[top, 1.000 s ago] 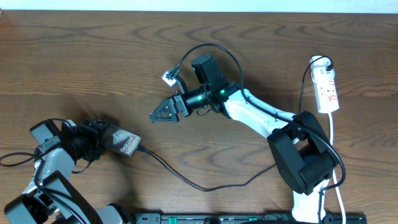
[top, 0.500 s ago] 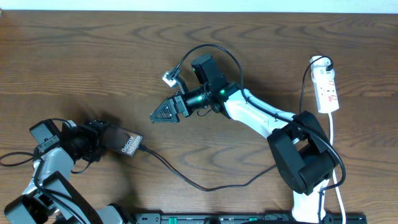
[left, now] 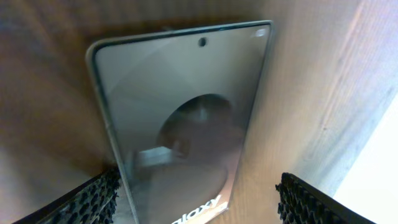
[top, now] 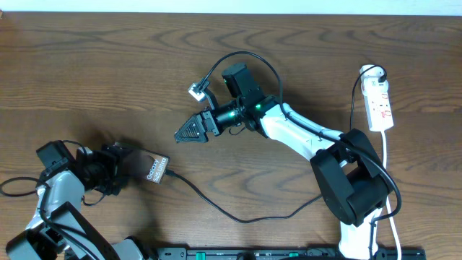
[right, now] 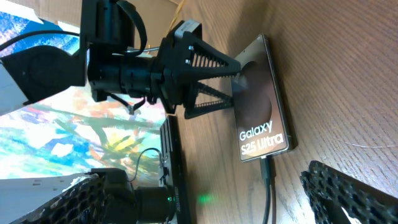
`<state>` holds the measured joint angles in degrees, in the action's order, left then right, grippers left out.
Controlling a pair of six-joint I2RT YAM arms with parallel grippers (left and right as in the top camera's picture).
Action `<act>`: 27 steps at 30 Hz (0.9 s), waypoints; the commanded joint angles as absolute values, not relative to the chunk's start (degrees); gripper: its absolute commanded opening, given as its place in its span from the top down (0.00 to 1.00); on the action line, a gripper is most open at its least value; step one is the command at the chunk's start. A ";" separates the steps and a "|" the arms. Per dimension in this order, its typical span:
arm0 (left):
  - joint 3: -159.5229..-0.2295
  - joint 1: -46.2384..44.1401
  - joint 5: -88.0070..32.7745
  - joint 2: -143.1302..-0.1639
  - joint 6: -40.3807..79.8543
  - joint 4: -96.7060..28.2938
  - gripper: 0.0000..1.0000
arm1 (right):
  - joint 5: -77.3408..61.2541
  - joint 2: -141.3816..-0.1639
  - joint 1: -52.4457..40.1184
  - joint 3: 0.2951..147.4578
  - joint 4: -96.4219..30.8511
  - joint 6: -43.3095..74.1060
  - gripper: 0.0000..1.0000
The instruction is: Plug charger to phone and switch on socket
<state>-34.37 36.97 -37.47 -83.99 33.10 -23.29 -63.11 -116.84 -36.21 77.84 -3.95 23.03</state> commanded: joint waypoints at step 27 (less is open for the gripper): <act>-50.68 33.80 -20.23 -78.32 24.88 -44.01 0.17 | -56.01 -116.38 -35.77 78.83 -9.04 20.29 0.01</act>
